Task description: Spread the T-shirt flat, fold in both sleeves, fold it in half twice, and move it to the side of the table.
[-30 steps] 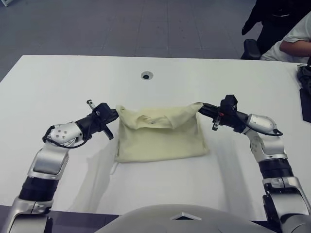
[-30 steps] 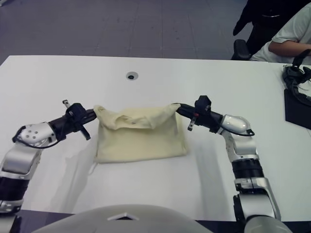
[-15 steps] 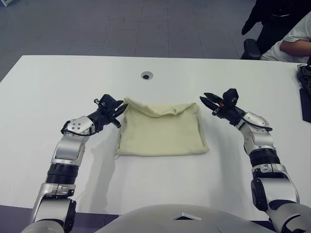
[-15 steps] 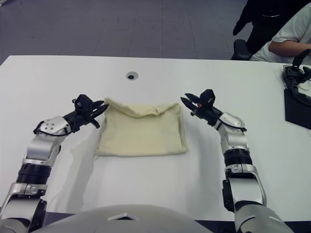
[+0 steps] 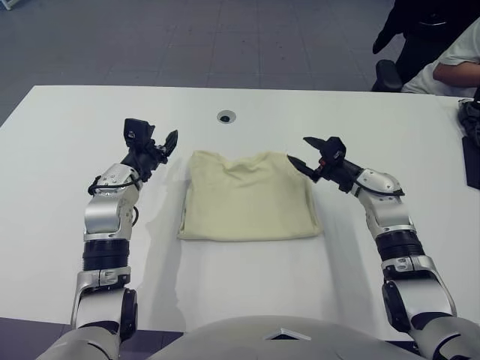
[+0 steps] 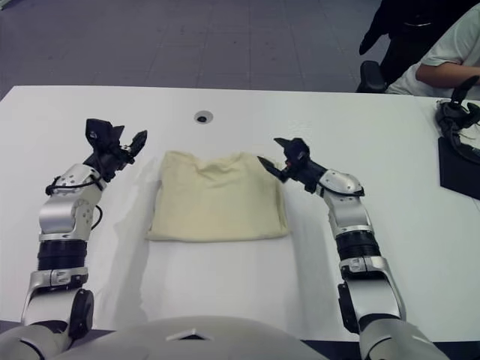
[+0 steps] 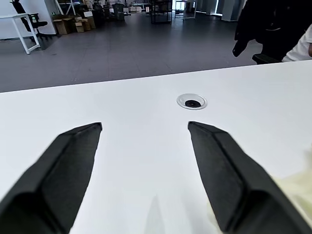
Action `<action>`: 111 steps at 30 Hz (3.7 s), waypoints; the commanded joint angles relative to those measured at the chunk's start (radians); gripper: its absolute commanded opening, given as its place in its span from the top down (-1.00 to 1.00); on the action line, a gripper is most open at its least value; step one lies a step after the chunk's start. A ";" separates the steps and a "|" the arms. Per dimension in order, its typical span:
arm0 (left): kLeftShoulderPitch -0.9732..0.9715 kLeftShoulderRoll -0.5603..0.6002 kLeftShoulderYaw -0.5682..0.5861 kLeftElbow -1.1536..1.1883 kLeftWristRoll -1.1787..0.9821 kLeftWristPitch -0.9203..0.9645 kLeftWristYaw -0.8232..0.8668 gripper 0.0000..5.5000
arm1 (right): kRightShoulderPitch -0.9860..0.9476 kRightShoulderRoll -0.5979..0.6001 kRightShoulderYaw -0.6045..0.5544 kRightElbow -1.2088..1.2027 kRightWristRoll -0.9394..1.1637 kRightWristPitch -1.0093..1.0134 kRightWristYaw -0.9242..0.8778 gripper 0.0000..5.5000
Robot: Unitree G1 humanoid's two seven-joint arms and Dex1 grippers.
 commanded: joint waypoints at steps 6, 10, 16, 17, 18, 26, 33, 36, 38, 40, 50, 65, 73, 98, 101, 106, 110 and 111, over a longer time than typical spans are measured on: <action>0.081 0.048 -0.059 -0.225 0.104 -0.066 -0.021 -0.74 | -0.160 -0.157 0.219 0.306 -0.432 -0.175 -0.151 -0.78; 0.127 0.072 -0.047 -0.302 0.120 -0.067 -0.031 -0.96 | -0.071 -0.324 0.195 0.223 -0.423 -0.203 -0.070 -0.96; 0.189 0.072 -0.060 -0.382 0.127 -0.067 -0.035 -0.96 | 0.196 -0.559 0.112 -0.107 -0.243 -0.171 0.158 -0.96; 0.190 0.070 -0.067 -0.393 0.127 -0.067 -0.038 -0.96 | 0.240 -0.569 0.098 -0.191 -0.189 -0.140 0.188 -0.96; 0.187 0.068 -0.077 -0.402 0.129 -0.066 -0.041 -0.96 | 0.289 -0.579 0.089 -0.279 -0.142 -0.109 0.212 -0.96; 0.204 0.078 -0.111 -0.449 0.123 -0.072 -0.078 -0.96 | 0.468 -0.528 0.148 -0.579 -0.013 0.009 0.290 -0.96; 0.216 0.073 -0.116 -0.444 0.126 -0.085 -0.087 -0.96 | 0.449 -0.389 0.251 -0.548 -0.060 -0.027 0.250 -0.96; 0.210 0.074 -0.117 -0.416 0.131 -0.097 -0.089 -0.96 | 0.419 -0.330 0.251 -0.532 -0.047 -0.048 0.216 -0.96; 0.208 0.078 -0.110 -0.396 0.133 -0.105 -0.089 -0.96 | 0.393 -0.304 0.230 -0.529 -0.022 -0.051 0.197 -0.96; 0.215 0.080 -0.107 -0.388 0.135 -0.112 -0.087 -0.96 | 0.379 -0.285 0.206 -0.538 0.007 -0.050 0.184 -0.96; 0.357 0.132 -0.132 -0.459 0.215 -0.379 -0.157 -0.96 | 0.401 -0.176 0.024 -0.635 0.261 -0.089 0.128 -0.96; 1.043 0.490 -0.047 -0.637 0.513 -0.739 -0.440 -0.96 | 0.653 -0.429 0.003 -0.711 -0.013 -0.470 0.277 -0.96; 0.988 0.476 -0.158 -0.680 0.587 -0.729 -0.469 -0.96 | 0.638 -0.455 0.051 -0.602 -0.204 -0.574 0.223 -0.96; 0.828 0.479 -0.325 -0.506 0.785 -0.814 -0.359 0.60 | 0.632 -0.493 0.201 -0.551 -0.300 -0.646 0.099 0.56; 0.817 0.479 -0.333 -0.494 0.789 -0.818 -0.348 0.81 | 0.635 -0.493 0.219 -0.553 -0.282 -0.637 0.100 0.76; 0.824 0.486 -0.339 -0.493 0.776 -0.820 -0.343 0.98 | 0.627 -0.499 0.223 -0.534 -0.255 -0.608 0.100 1.00; 0.848 0.499 -0.330 -0.512 0.750 -0.813 -0.356 0.98 | 0.629 -0.503 0.229 -0.548 -0.203 -0.565 0.116 1.00; 0.854 0.505 -0.325 -0.521 0.741 -0.809 -0.362 0.98 | 0.628 -0.504 0.229 -0.554 -0.194 -0.555 0.120 1.00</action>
